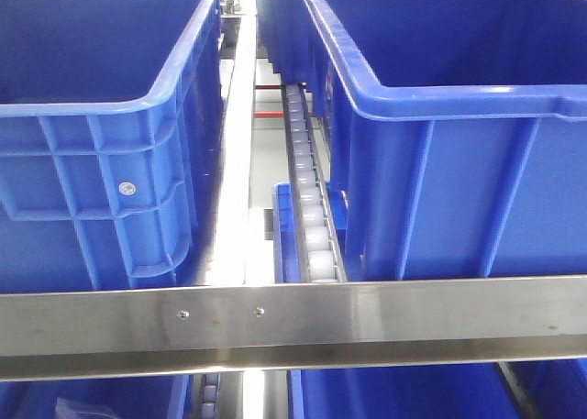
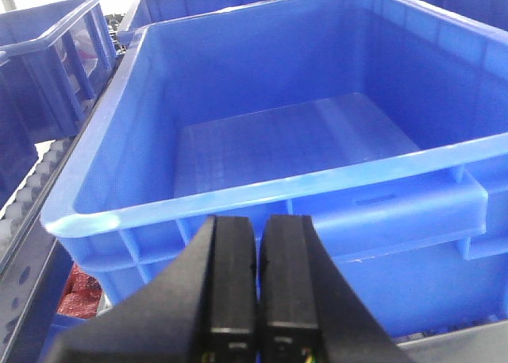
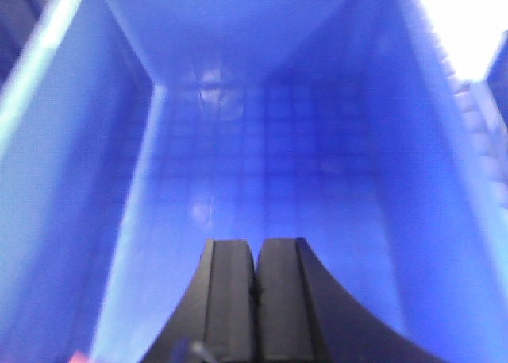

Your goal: Pick red cube and place on left shelf

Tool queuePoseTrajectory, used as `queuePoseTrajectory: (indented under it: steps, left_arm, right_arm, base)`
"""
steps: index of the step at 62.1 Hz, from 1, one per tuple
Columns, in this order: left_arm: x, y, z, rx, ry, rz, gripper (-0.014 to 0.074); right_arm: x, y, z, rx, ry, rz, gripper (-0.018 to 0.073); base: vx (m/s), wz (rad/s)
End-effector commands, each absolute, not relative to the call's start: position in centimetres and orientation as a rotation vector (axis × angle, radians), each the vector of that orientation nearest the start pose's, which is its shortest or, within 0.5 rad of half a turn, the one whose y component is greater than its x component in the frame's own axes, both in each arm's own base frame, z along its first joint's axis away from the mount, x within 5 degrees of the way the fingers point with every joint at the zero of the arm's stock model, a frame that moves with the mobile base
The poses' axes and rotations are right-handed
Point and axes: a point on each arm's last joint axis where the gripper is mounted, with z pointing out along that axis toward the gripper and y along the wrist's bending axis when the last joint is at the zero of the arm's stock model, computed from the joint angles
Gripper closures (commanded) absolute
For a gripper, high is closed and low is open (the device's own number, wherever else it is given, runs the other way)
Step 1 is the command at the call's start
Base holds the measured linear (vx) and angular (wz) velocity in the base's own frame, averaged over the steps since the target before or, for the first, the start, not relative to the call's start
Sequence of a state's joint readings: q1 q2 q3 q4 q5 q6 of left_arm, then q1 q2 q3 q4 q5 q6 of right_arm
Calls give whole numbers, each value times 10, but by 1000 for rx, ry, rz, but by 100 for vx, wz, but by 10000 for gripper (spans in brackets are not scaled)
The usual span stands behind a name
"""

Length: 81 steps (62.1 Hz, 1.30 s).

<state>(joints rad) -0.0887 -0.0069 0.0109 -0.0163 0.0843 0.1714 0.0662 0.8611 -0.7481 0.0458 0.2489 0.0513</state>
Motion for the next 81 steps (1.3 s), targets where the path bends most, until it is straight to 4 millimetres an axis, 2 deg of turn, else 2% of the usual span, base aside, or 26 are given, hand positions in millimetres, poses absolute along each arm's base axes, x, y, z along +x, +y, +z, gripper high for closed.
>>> queuePoseTrajectory:
  steps: [1, 14, 44, 49, 56, 68, 81]
  left_arm:
    - [57, -5, 202, 178, 1505, 47, 495]
    - [57, -5, 202, 178, 1505, 47, 495]
    - [57, -5, 202, 178, 1505, 47, 495]
    - [57, -5, 202, 178, 1505, 47, 495]
    - [57, -5, 202, 178, 1505, 47, 495]
    - [57, -5, 202, 178, 1505, 47, 495]
    - [57, -5, 202, 178, 1505, 47, 495]
  right_arm:
    - [157, 11, 367, 13, 1646, 117, 538]
    - [130, 9, 362, 12, 1573, 119, 538]
    - [128, 8, 361, -19, 1586, 77, 538]
    - [116, 7, 355, -30, 1571, 70, 538]
    - [99, 6, 335, -33, 1525, 63, 538]
    - [74, 5, 277, -33, 1460, 65, 538]
    - [58, 4, 231, -32, 1384, 68, 538]
  base:
    - [0, 0]
    - [-1, -7]
    - [0, 0]
    - [0, 0]
    - [0, 0]
    - [0, 0]
    - [0, 0]
